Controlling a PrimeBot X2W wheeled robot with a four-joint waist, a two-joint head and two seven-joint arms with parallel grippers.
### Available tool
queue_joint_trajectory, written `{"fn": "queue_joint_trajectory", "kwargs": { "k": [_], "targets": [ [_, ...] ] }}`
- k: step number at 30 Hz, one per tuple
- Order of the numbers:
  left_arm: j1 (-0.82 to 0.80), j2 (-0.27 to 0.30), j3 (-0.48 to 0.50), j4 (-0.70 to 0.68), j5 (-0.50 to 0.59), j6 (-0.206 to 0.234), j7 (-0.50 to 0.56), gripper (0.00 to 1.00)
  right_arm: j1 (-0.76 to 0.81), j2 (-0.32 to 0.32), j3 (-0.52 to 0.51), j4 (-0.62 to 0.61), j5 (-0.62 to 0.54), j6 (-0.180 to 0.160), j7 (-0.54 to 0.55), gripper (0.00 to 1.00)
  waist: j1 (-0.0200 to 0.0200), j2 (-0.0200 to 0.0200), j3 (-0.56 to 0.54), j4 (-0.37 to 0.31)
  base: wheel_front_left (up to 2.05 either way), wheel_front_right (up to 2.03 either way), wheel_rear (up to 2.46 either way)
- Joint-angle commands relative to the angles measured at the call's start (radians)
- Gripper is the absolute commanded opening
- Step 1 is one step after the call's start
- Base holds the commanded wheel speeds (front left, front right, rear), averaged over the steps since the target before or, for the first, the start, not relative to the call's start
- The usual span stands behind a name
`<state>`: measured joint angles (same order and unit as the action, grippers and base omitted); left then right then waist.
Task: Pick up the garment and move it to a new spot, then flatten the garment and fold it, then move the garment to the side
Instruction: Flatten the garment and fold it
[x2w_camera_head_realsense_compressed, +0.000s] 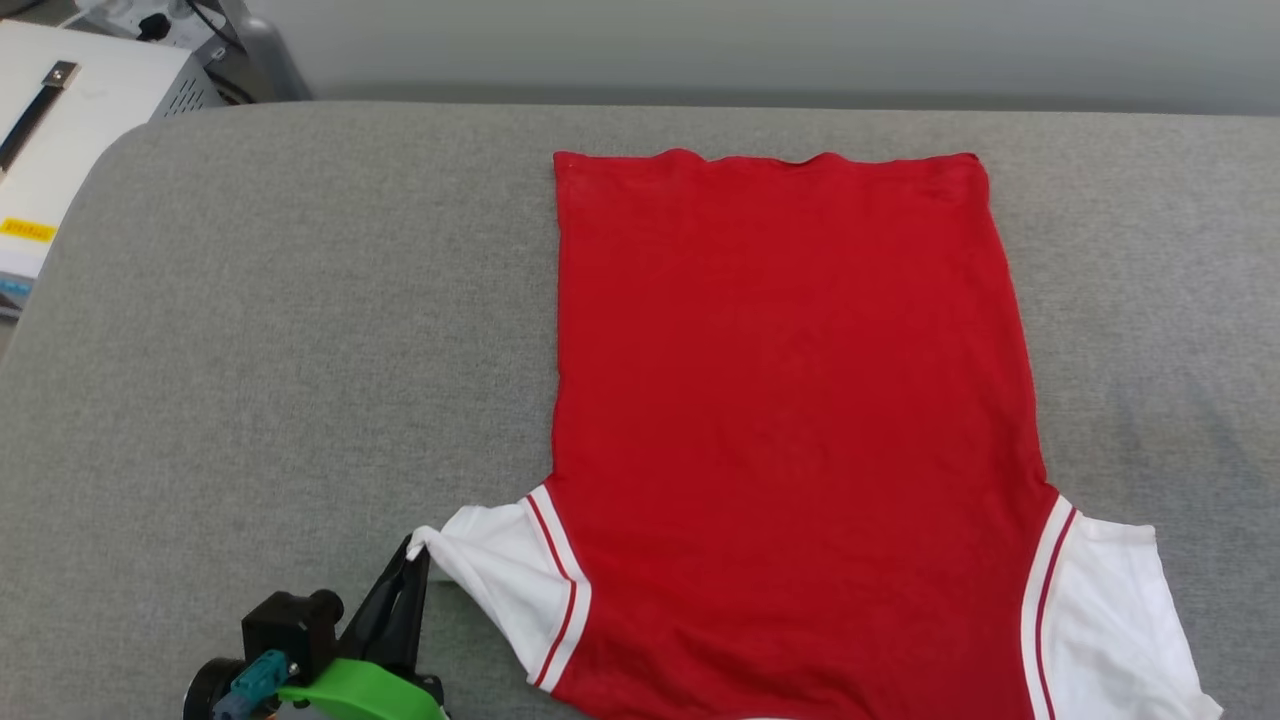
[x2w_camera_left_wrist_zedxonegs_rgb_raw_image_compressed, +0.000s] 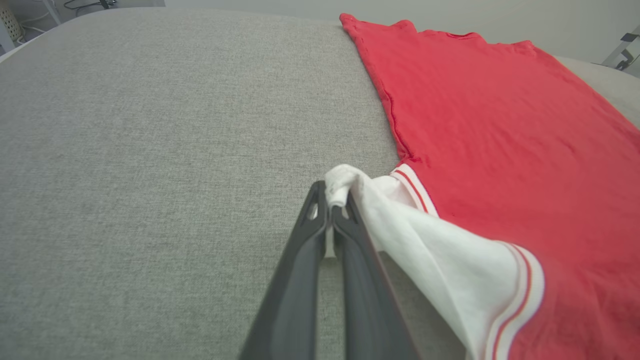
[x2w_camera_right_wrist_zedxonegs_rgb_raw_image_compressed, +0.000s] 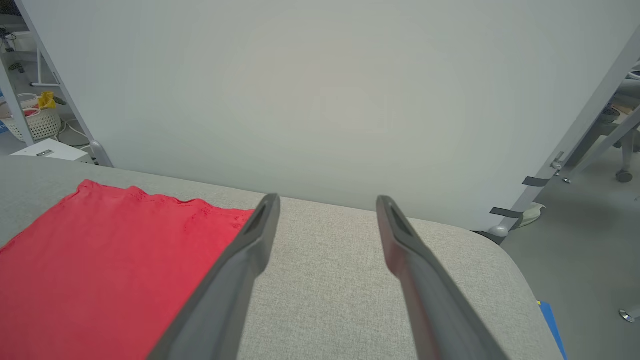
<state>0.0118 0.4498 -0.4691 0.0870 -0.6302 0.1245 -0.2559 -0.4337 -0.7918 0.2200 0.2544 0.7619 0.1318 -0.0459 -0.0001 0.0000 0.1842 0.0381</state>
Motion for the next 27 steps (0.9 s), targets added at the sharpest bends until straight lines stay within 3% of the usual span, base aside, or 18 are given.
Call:
{"fn": "queue_joint_trajectory", "kwargs": {
  "k": [1, 4, 11, 15, 19, 27],
  "targets": [
    [-0.026, -0.009, 0.000, -0.018, 0.026, 0.009, -0.006, 0.00, -0.064, 0.001, -0.002, -0.011, 0.006, -0.001, 0.064, 1.00, 0.0001, 0.0000, 0.070, 0.055, 0.00, 0.00, 0.00],
    [-0.042, -0.027, 0.002, -0.050, 0.049, 0.015, -0.006, 0.00, -0.181, 0.003, 0.019, 0.000, 0.027, -0.001, 0.228, 1.00, 0.0001, 0.0000, 0.122, 0.084, 0.00, 0.00, 0.00],
    [-0.082, -0.069, 0.006, -0.099, 0.102, 0.003, -0.006, 0.00, -0.478, 0.030, 0.122, 0.114, 0.090, -0.001, 0.749, 1.00, 0.0001, 0.0000, 0.249, 0.140, 0.00, 0.00, 0.00],
    [-0.109, -0.099, 0.009, -0.117, 0.121, -0.016, -0.006, 0.00, -0.621, 0.062, 0.136, 0.216, 0.037, -0.001, 0.933, 1.00, 0.0001, 0.0000, 0.309, 0.165, 0.00, 0.00, 0.00],
    [-0.133, -0.124, 0.011, -0.131, 0.147, -0.031, -0.006, 0.00, -0.716, 0.103, 0.140, 0.293, -0.036, -0.001, 1.007, 1.00, 0.0001, 0.0000, 0.362, 0.186, 0.00, 0.00, 0.00],
    [-0.152, -0.162, 0.020, -0.155, 0.192, -0.044, -0.006, 0.00, -0.756, 0.167, 0.144, 0.409, -0.141, -0.001, 0.983, 1.00, 0.0001, 0.0000, 0.422, 0.217, 0.00, 0.00, 0.00]
  ]
}}
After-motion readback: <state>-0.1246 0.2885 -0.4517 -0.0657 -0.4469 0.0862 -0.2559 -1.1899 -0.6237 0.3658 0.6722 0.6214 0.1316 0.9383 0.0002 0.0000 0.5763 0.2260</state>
